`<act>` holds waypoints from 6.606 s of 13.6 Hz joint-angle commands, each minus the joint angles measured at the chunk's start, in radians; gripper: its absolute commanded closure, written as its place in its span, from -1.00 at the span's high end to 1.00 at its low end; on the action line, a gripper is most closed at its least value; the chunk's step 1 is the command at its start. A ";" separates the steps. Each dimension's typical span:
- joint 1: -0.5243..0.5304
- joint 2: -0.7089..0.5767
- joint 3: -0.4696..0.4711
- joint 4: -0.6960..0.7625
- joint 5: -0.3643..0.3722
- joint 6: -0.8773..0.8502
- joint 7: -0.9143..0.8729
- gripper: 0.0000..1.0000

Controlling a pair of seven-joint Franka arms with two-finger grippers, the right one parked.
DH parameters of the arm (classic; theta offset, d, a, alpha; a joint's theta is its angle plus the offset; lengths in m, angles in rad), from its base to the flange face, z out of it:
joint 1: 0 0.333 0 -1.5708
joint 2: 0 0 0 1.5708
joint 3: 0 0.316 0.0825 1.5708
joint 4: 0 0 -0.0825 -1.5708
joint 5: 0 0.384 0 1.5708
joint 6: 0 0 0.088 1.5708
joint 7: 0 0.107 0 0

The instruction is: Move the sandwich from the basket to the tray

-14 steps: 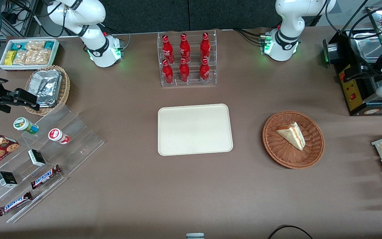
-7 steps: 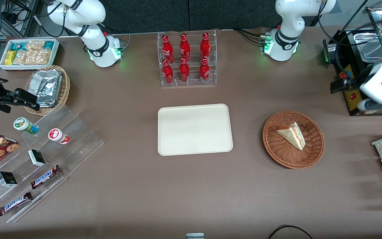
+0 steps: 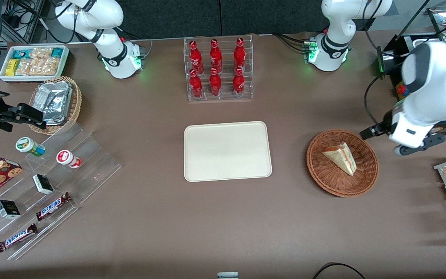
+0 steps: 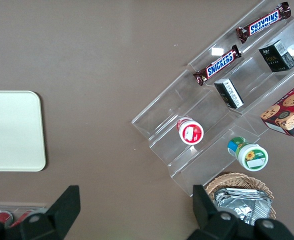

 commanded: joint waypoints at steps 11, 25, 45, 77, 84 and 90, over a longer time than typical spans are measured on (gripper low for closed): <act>-0.022 0.110 0.001 -0.224 0.001 0.413 -0.238 1.00; -0.043 0.220 0.007 -0.227 0.009 0.485 -0.240 0.32; -0.551 0.437 -0.001 0.481 -0.084 -0.051 -0.253 -1.00; -0.427 0.218 -0.012 0.541 -0.071 -0.441 -0.230 1.00; -0.152 0.033 -0.010 0.536 -0.065 -0.604 0.071 1.00; 0.010 -0.083 -0.010 0.479 -0.065 -0.698 0.432 1.00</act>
